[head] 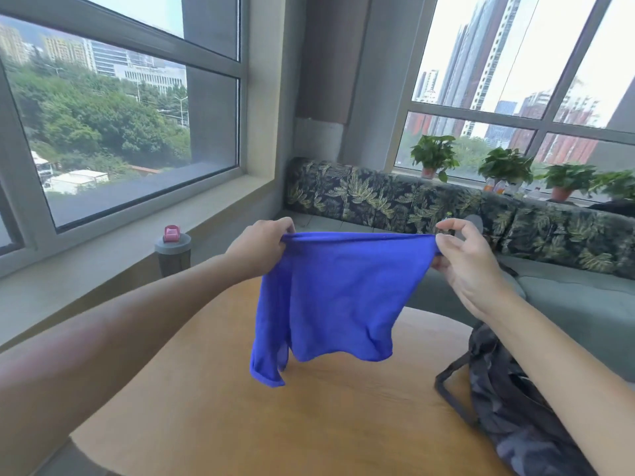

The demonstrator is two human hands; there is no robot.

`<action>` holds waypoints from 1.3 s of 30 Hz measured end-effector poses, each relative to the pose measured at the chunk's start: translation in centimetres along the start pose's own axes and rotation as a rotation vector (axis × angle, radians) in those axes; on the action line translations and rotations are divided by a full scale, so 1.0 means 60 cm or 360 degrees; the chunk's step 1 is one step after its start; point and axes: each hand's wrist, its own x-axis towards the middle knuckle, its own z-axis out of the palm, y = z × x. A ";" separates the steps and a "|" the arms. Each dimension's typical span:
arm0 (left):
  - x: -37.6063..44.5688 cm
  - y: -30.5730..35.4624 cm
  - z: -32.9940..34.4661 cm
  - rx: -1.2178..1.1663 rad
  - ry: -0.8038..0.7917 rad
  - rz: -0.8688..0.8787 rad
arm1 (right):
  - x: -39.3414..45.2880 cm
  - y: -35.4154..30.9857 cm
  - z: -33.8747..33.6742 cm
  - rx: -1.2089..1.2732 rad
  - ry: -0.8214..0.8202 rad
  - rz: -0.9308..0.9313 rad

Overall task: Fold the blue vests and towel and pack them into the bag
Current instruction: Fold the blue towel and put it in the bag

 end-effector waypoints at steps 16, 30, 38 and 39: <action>-0.175 0.221 0.122 -0.0784 0.0142 0.0194 | -0.042 -0.004 0.070 -0.0027 -0.0325 0.0201; -0.129 0.043 0.137 -0.0383 -0.0143 -0.0298 | 0.000 -0.001 -0.006 -0.0908 0.0291 -0.0354; -0.021 -0.027 0.070 -0.0251 -0.0385 -0.0359 | 0.088 0.044 -0.064 -0.0533 0.0221 0.0688; 0.002 -0.027 0.066 -0.0349 -0.0439 -0.0400 | 0.106 0.050 -0.064 -0.0381 0.0201 0.0759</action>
